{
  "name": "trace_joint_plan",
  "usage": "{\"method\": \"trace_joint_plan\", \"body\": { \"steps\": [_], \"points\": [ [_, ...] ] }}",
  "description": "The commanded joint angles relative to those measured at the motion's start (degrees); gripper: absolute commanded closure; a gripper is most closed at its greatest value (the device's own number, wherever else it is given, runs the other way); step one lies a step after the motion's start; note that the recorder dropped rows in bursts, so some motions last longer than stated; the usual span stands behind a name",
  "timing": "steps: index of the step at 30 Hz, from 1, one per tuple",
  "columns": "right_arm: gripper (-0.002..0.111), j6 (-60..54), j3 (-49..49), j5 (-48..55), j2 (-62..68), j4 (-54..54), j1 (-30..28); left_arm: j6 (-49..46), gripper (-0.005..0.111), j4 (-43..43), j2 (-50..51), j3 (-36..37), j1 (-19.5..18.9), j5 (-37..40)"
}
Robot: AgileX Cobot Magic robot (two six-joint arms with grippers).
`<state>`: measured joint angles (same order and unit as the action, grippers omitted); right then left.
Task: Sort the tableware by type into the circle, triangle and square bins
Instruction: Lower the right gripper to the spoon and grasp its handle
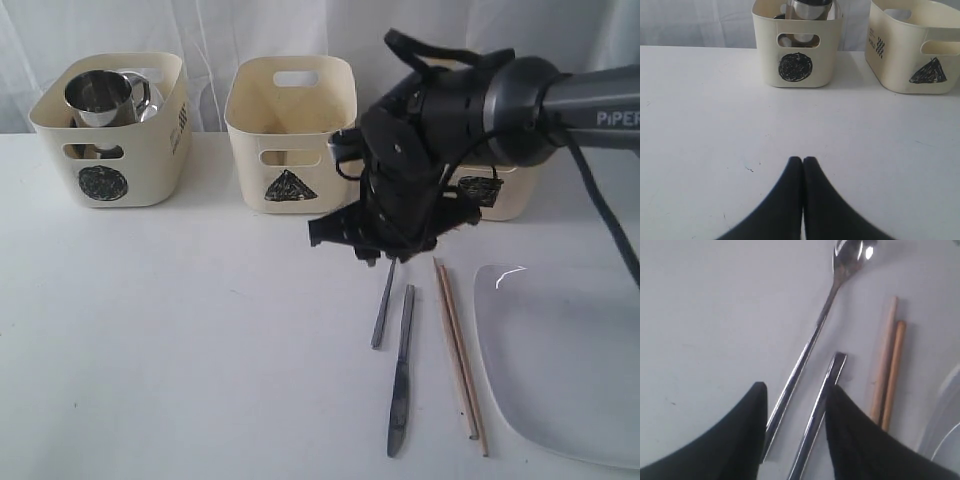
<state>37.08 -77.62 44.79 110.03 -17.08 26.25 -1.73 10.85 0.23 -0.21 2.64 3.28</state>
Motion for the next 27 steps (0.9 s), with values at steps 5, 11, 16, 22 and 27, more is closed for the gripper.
{"method": "trace_joint_plan", "body": {
  "steps": [5, 11, 16, 22, 27],
  "points": [
    [0.071, 9.56, 5.61, -9.39, -0.28, -1.0, 0.62, 0.21, 0.107, 0.1, -0.23, 0.21, -0.19, -0.27],
    [0.071, 15.4, 5.61, -10.58, -0.14, -7.33, -0.22, 0.21, 0.107, 0.1, -0.23, 0.21, -0.19, -0.27],
    [0.071, 20.19, 5.61, -9.98, 1.1, -10.56, -2.22, 0.21, 0.107, 0.1, -0.23, 0.21, -0.19, -0.27],
    [0.071, 23.42, 3.78, -10.33, 4.24, -13.46, -2.56, 0.21, 0.107, 0.1, -0.23, 0.21, -0.19, -0.27],
    [0.071, 23.55, 1.21, -11.28, 7.05, -13.49, -2.91, 0.21, 0.107, 0.1, -0.23, 0.21, -0.19, -0.27]
  ]
}}
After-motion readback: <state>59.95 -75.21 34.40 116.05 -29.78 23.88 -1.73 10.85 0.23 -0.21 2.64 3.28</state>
